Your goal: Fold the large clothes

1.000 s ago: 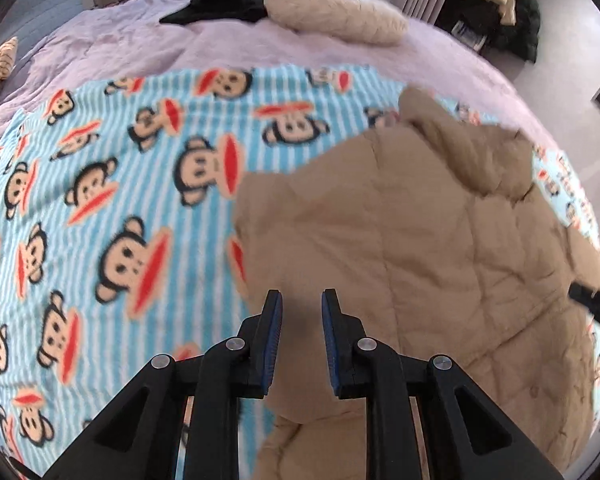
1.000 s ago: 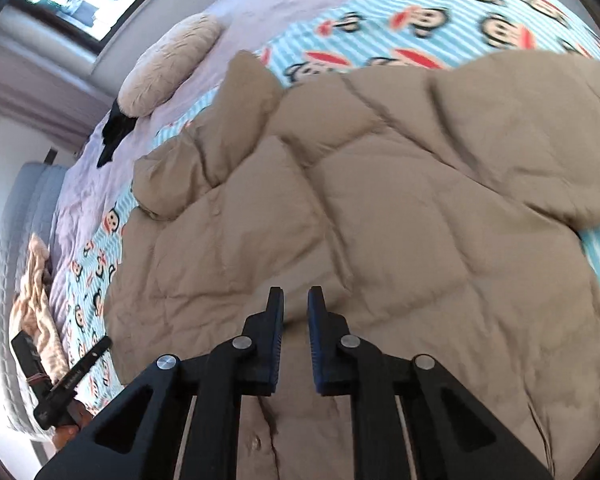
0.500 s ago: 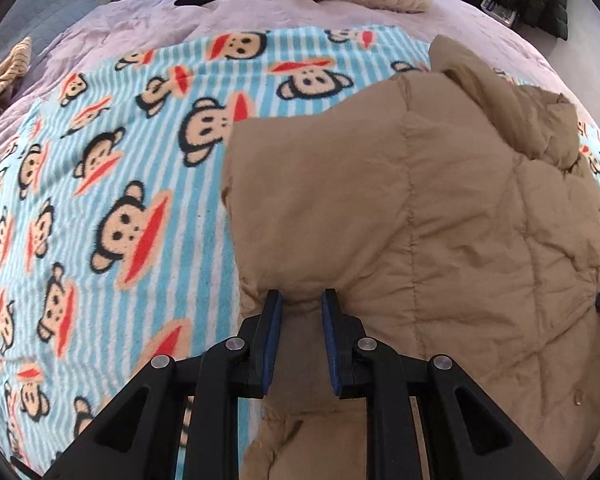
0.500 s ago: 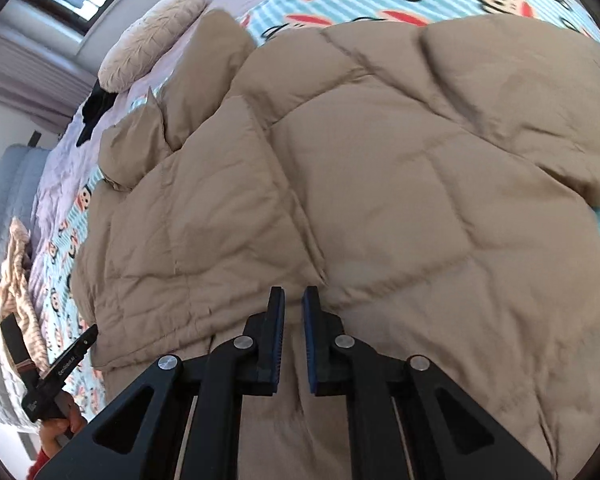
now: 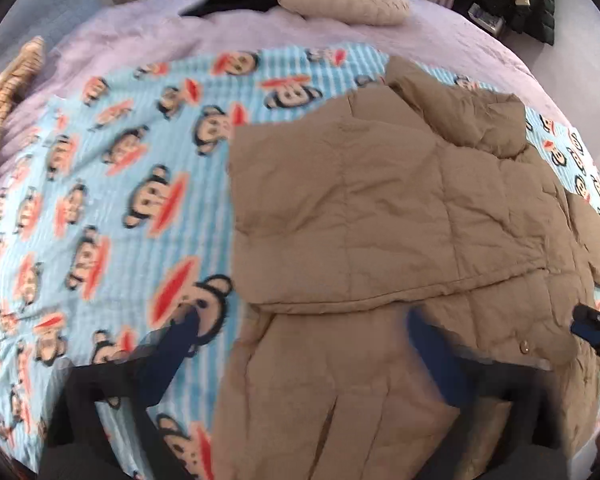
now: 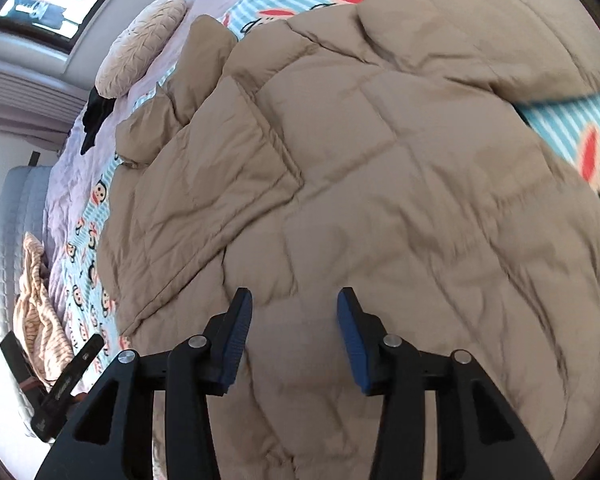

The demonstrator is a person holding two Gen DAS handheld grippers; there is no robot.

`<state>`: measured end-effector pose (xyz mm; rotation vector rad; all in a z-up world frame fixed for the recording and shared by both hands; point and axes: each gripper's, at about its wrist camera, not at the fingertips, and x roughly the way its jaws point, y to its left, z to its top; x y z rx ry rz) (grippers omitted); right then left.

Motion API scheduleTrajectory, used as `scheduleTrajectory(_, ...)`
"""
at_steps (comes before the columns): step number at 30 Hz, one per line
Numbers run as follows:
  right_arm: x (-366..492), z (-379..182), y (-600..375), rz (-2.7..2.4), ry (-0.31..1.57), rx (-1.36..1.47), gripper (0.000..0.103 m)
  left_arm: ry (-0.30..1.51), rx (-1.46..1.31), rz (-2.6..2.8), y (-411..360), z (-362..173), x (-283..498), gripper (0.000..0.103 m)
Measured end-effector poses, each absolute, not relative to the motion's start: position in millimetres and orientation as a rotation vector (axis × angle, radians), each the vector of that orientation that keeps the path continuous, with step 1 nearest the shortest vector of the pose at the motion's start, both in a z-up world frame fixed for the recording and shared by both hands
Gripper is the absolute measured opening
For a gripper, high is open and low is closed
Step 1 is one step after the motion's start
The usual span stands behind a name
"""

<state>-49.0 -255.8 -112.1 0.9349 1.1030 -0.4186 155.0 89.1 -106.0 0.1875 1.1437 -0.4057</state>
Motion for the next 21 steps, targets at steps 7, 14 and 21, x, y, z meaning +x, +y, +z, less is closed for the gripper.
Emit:
scheduleTrajectory(7,-66.5,-97.3,-238.0,-0.417,1.126,0.940,0.063,1.154,0.224,-0.408,86.8,-86.3,128.8,0.102)
scheduleTrajectory(14,-85.5,-77.7,-233.8,-0.399,1.112,0.954,0.082,1.164,0.236,-0.379,81.2,-68.3,113.2,0.102)
scheduleTrajectory(21,-105.6,-70.9,-245.6,-0.401,1.098,0.971,0.085,1.239,0.249,-0.397,63.0,-67.9,96.0,0.102)
